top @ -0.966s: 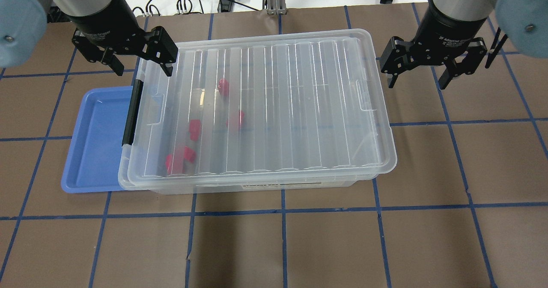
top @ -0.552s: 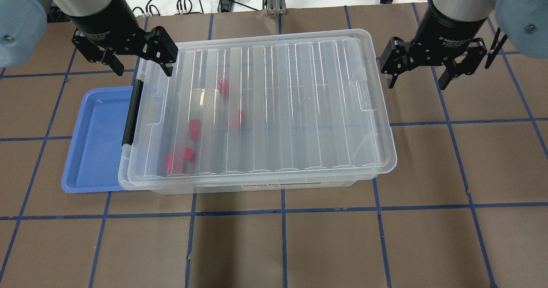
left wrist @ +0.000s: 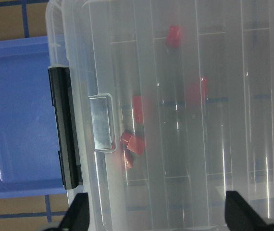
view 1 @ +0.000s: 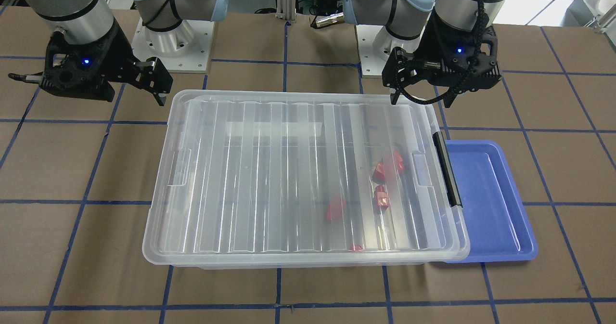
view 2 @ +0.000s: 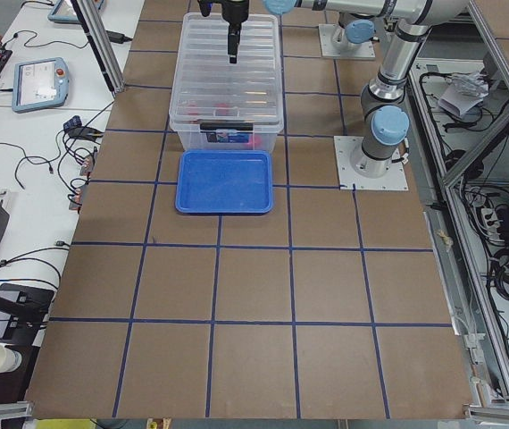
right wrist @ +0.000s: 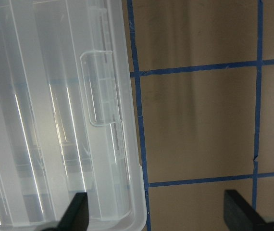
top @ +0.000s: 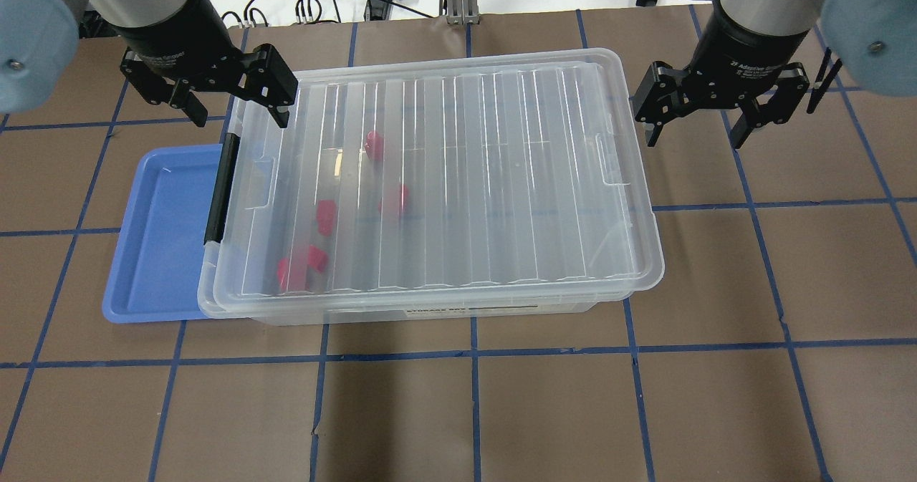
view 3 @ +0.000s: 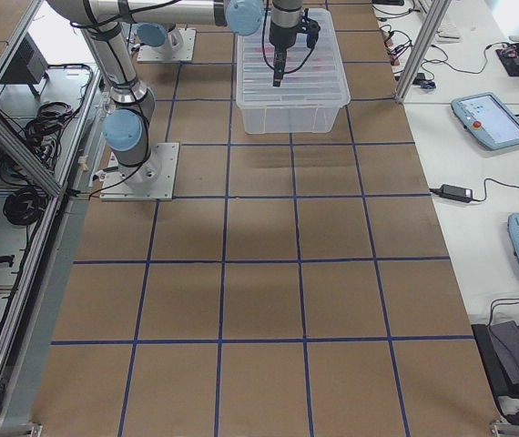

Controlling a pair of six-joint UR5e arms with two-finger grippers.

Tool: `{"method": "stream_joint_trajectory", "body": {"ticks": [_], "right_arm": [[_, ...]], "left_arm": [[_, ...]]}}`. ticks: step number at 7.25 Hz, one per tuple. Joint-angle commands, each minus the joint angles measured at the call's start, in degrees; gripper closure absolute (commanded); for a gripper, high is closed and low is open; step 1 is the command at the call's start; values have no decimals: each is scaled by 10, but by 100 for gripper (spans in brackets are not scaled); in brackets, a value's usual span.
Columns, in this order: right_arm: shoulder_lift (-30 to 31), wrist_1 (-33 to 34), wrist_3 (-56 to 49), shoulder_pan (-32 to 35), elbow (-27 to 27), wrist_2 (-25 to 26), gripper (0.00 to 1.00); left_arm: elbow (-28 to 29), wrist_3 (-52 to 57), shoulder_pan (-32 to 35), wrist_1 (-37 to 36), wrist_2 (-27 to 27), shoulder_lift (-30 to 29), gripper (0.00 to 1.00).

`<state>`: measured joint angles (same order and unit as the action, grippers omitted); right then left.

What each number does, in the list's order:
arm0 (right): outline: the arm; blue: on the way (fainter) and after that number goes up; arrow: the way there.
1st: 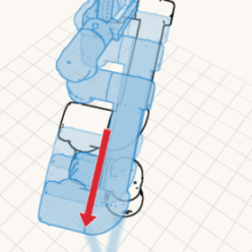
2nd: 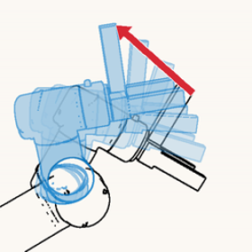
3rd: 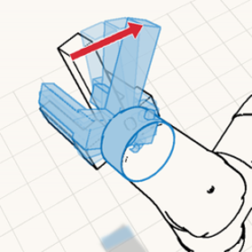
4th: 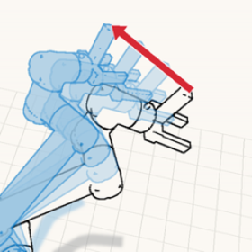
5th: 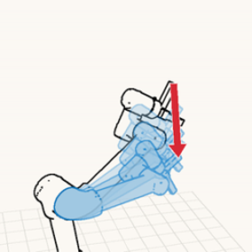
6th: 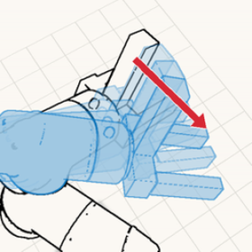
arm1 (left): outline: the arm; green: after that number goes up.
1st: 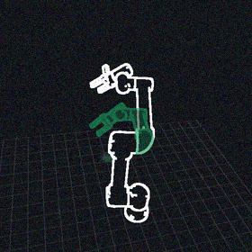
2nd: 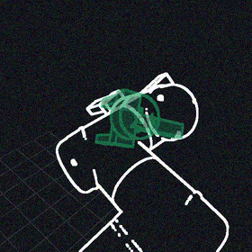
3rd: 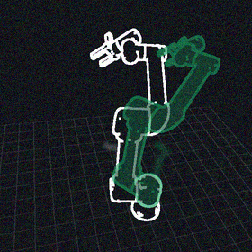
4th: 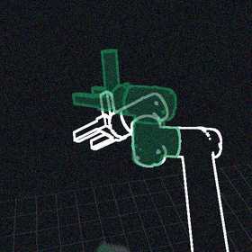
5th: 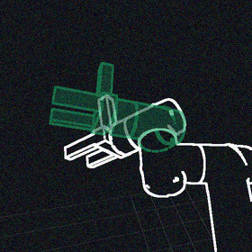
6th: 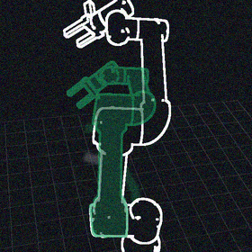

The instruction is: Place red block in blue tray from box

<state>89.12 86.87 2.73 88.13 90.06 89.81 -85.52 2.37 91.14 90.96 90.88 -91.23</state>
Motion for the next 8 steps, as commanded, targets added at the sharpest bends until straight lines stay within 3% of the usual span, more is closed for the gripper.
{"method": "stream_joint_trajectory", "body": {"ticks": [1, 3, 6, 8], "right_arm": [[-31, -2, 1, -2, 1, 0, 0], [-75, 3, 4, -2, -1, -1, 0], [-110, 60, 11, 1, 0, 0, 0], [-119, 63, 9, 1, 1, 1, 0]], "left_arm": [[0, 0, 0, 0, 0, 1, 0], [-2, 0, 0, 0, 0, 2, 0], [-3, 0, 0, 0, 1, 2, 0], [-2, 0, 0, -1, 1, 0, 0]]}}
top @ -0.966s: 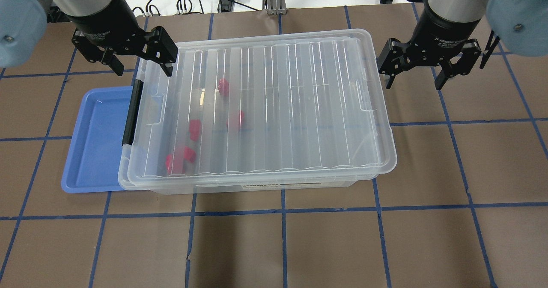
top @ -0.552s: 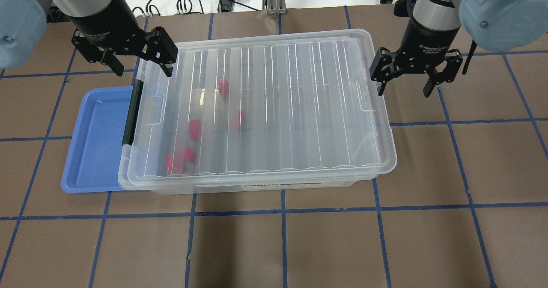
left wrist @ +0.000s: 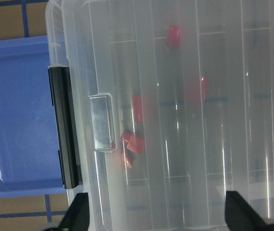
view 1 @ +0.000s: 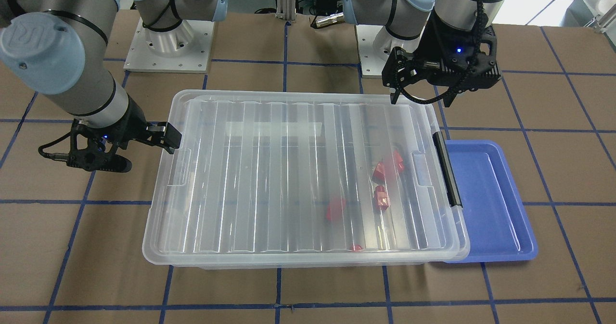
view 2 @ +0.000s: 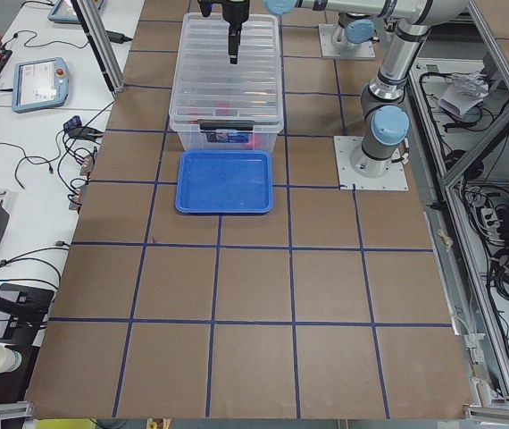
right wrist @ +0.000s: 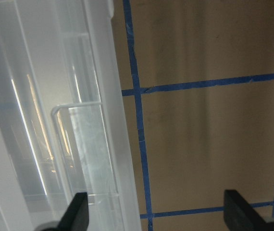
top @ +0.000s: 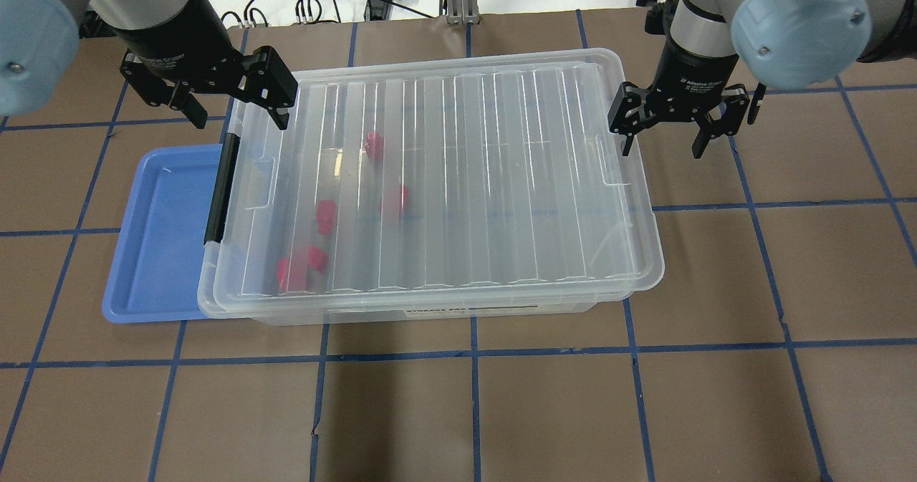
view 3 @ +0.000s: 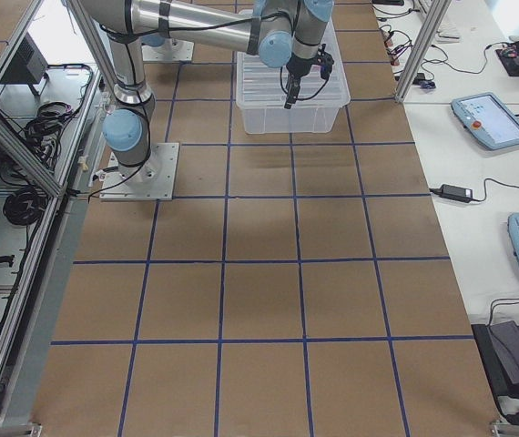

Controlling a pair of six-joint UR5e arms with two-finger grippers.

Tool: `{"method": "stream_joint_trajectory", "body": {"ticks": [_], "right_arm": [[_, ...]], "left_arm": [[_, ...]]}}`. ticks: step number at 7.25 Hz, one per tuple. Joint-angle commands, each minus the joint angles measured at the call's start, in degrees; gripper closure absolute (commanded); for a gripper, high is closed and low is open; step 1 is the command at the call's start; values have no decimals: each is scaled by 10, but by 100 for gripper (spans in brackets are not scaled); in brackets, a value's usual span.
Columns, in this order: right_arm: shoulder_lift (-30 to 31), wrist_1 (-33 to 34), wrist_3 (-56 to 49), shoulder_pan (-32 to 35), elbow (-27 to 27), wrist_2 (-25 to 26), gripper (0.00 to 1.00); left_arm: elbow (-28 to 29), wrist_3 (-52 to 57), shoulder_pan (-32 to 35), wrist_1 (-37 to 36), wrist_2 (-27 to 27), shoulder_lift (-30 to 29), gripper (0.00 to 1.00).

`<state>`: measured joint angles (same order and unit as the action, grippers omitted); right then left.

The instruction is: Place red block in blue tray from box

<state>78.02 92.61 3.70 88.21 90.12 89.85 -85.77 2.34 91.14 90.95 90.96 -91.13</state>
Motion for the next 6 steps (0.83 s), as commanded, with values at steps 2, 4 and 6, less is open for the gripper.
{"method": "stream_joint_trajectory", "body": {"ticks": [2, 4, 6], "right_arm": [[-23, 13, -2, 0, 1, 4, 0], [-32, 16, 0, 0, 1, 14, 0], [-41, 15, -4, 0, 1, 29, 0]], "left_arm": [[1, 0, 0, -1, 0, -1, 0], [1, 0, 1, -1, 0, -2, 0], [0, -1, 0, 0, 0, 0, 0]]}}
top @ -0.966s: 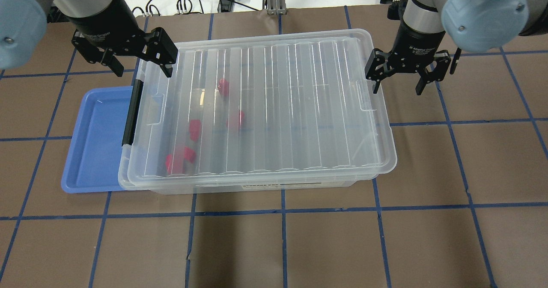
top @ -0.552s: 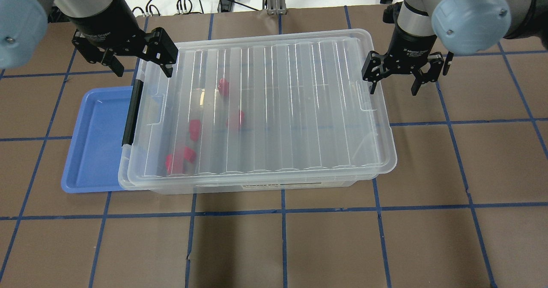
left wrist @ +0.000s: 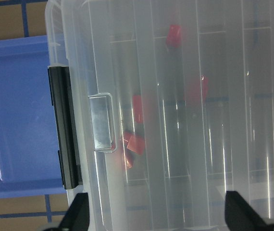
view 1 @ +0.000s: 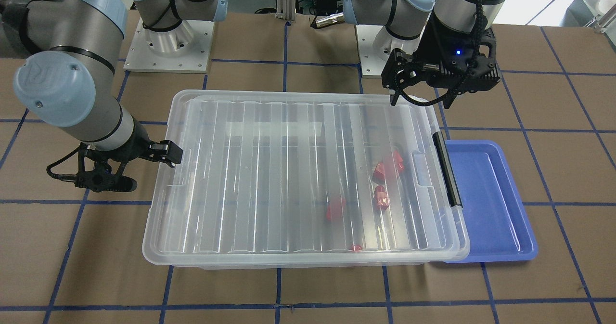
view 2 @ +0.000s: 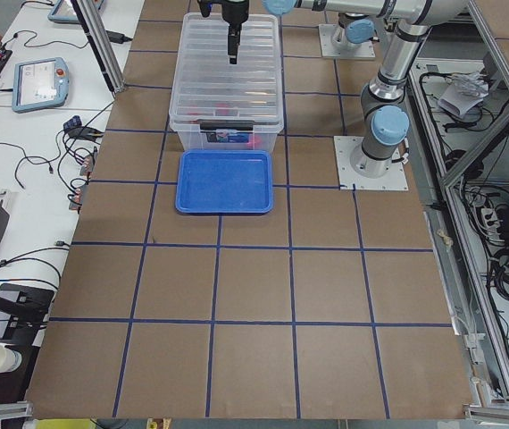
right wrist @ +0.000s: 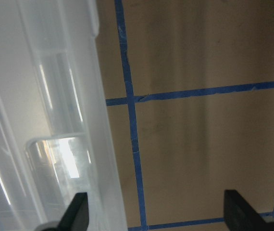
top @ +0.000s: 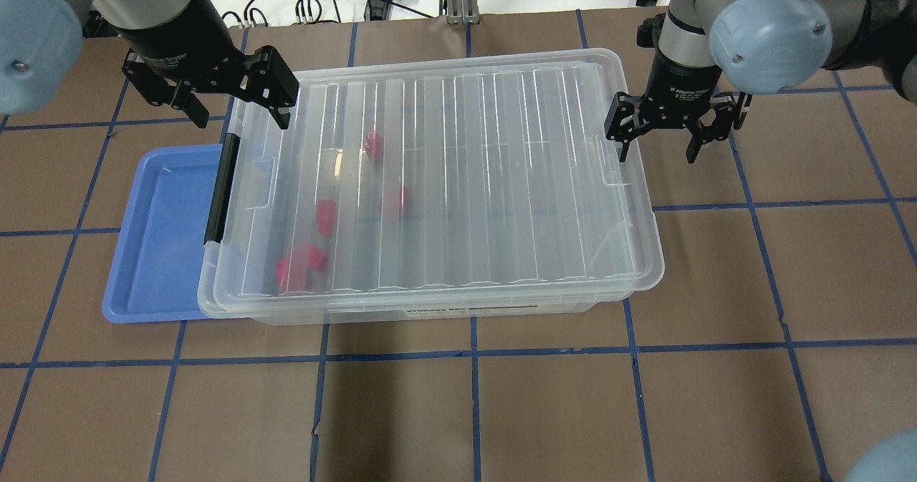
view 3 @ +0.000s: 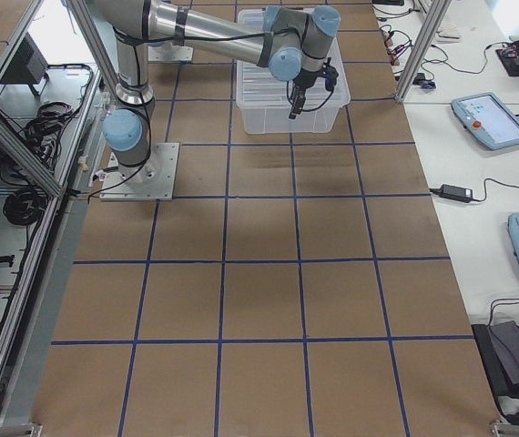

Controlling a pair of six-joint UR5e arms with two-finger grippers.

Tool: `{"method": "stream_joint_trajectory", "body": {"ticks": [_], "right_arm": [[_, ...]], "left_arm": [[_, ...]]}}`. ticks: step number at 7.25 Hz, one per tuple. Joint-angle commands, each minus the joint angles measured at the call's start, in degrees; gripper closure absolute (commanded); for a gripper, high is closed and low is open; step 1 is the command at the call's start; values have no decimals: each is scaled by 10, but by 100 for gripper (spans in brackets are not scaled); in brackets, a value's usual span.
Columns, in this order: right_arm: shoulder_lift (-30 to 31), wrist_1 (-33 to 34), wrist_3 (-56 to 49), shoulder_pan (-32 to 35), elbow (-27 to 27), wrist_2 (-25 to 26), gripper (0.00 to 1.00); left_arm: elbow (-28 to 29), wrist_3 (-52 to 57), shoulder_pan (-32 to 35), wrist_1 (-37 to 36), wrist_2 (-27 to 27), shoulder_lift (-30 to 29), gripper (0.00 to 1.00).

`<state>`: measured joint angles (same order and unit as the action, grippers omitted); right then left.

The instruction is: Place red block in blue tray from box

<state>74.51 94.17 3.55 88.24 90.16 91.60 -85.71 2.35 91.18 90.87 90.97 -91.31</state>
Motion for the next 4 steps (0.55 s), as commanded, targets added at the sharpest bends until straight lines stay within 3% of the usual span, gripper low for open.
{"method": "stream_joint_trajectory", "body": {"ticks": [1, 3, 4], "right_arm": [[-8, 0, -8, -2, -1, 38, 0], [-9, 0, -8, -4, -1, 50, 0], [-9, 1, -11, -9, -1, 83, 0]], "left_arm": [[-1, -1, 0, 0, 0, 0, 0], [0, -1, -1, -1, 0, 1, 0], [0, -1, -1, -1, 0, 0, 0]]}}
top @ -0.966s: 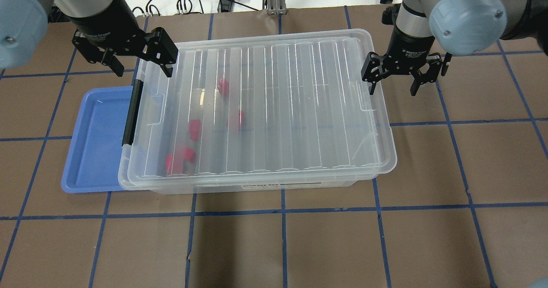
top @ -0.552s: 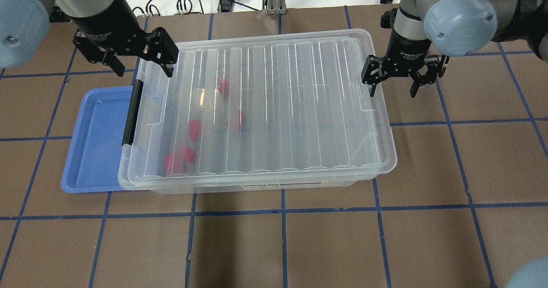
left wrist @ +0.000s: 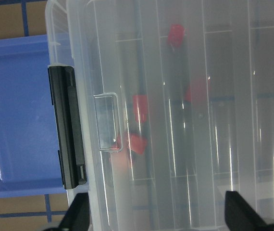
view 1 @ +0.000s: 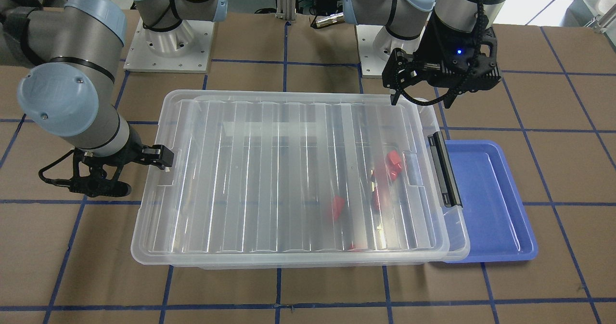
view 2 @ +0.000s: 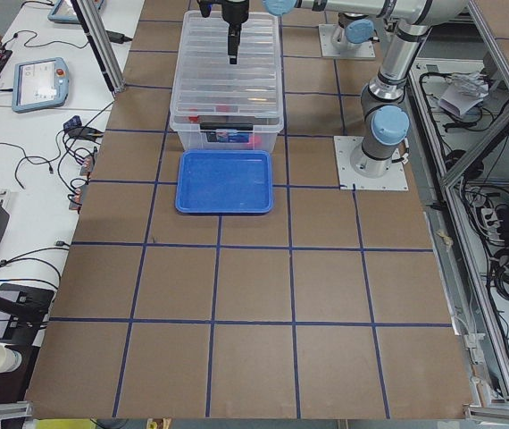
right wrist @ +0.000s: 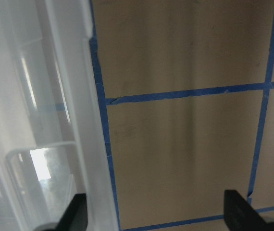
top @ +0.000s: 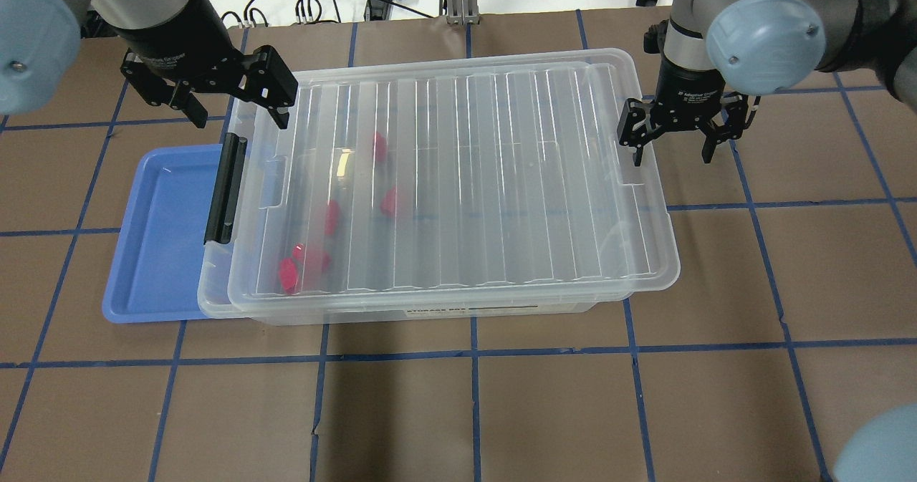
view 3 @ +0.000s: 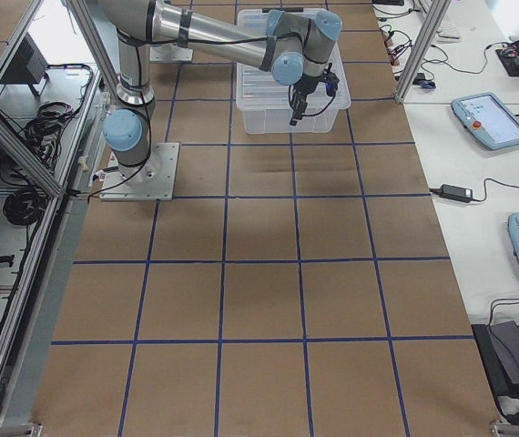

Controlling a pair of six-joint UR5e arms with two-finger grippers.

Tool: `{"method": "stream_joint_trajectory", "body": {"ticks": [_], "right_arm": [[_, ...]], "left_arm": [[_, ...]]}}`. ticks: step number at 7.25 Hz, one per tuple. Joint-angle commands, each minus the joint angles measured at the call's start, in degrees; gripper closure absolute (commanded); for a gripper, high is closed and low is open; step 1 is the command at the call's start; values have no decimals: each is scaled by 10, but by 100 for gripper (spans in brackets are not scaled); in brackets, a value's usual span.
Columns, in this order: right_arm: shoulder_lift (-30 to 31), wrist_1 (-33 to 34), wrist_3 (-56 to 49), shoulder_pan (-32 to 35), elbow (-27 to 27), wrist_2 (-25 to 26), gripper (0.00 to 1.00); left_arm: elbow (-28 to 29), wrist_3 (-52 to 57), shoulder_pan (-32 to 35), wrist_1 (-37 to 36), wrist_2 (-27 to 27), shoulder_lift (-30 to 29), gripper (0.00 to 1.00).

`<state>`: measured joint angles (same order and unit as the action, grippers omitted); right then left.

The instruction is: Place red block in blue tray from box

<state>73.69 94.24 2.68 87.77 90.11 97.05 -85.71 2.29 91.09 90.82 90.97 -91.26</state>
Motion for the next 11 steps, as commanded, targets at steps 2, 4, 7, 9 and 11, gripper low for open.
{"method": "stream_joint_trajectory", "body": {"ticks": [2, 4, 7, 9, 11], "right_arm": [[0, 1, -46, -35, 0, 39, 0], [1, 0, -79, -72, -1, 40, 0], [1, 0, -119, -94, -6, 43, 0], [2, 0, -142, -98, -6, 80, 0], [4, 1, -166, -118, -7, 82, 0]], "left_arm": [[0, 0, 1, -1, 1, -1, 0], [0, 0, 2, -1, 1, -2, 0], [0, 0, 1, -1, 1, -2, 0], [0, 0, 1, -1, 1, 1, 0], [1, 0, 1, -3, 1, -5, 0]]}}
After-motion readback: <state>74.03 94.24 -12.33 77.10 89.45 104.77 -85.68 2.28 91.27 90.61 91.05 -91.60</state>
